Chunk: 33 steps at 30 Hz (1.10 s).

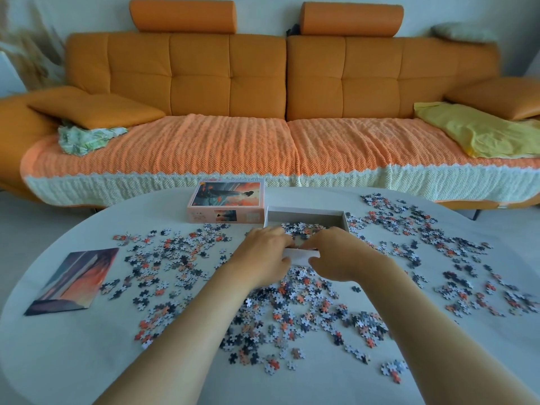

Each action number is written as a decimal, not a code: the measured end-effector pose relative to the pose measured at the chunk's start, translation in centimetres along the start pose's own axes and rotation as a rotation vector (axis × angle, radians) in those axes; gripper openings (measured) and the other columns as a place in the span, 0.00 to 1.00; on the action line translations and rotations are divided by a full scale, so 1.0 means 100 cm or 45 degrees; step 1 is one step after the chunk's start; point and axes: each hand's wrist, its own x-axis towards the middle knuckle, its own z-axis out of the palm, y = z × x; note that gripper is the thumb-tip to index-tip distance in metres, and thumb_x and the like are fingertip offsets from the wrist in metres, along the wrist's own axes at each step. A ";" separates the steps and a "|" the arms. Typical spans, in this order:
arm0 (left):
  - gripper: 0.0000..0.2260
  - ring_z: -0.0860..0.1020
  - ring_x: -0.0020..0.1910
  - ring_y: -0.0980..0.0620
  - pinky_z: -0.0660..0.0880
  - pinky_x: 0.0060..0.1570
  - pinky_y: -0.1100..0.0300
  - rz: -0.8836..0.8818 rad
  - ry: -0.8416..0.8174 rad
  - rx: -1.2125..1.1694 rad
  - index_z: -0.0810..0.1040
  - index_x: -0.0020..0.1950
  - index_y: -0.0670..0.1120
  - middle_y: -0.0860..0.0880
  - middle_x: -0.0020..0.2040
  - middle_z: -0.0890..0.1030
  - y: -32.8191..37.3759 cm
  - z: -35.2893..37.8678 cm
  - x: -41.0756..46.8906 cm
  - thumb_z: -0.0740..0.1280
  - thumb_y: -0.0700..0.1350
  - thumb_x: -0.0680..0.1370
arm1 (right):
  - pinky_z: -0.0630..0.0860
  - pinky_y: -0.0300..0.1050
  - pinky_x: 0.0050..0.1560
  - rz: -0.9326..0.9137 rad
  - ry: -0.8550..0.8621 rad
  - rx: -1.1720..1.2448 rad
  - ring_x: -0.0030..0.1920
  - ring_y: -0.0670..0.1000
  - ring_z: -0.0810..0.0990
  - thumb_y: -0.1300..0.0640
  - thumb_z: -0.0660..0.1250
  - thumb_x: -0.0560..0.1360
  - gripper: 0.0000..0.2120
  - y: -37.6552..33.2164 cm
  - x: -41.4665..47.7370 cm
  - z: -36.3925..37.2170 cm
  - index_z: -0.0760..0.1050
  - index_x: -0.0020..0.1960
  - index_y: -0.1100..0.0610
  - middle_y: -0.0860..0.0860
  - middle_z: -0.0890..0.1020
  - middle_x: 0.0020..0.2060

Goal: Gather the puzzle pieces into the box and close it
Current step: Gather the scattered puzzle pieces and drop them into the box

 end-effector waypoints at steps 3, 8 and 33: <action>0.13 0.73 0.53 0.50 0.66 0.62 0.51 0.004 -0.079 0.041 0.77 0.62 0.50 0.52 0.53 0.76 -0.001 0.000 -0.002 0.62 0.48 0.79 | 0.80 0.46 0.40 0.066 -0.047 -0.009 0.39 0.48 0.79 0.55 0.60 0.74 0.17 0.006 -0.001 0.004 0.78 0.60 0.45 0.50 0.83 0.46; 0.17 0.69 0.64 0.51 0.61 0.66 0.54 0.030 0.002 0.021 0.73 0.69 0.50 0.52 0.62 0.73 -0.001 0.000 -0.006 0.62 0.48 0.80 | 0.64 0.51 0.70 0.019 0.050 -0.063 0.70 0.51 0.69 0.54 0.61 0.79 0.18 0.010 -0.004 0.004 0.73 0.68 0.47 0.45 0.70 0.71; 0.38 0.56 0.73 0.54 0.62 0.70 0.51 -0.100 -0.355 -0.061 0.54 0.78 0.55 0.57 0.74 0.58 0.021 -0.008 -0.075 0.65 0.64 0.73 | 0.65 0.56 0.71 0.054 -0.176 0.080 0.72 0.54 0.61 0.45 0.68 0.73 0.35 -0.009 -0.066 0.015 0.58 0.77 0.49 0.51 0.62 0.72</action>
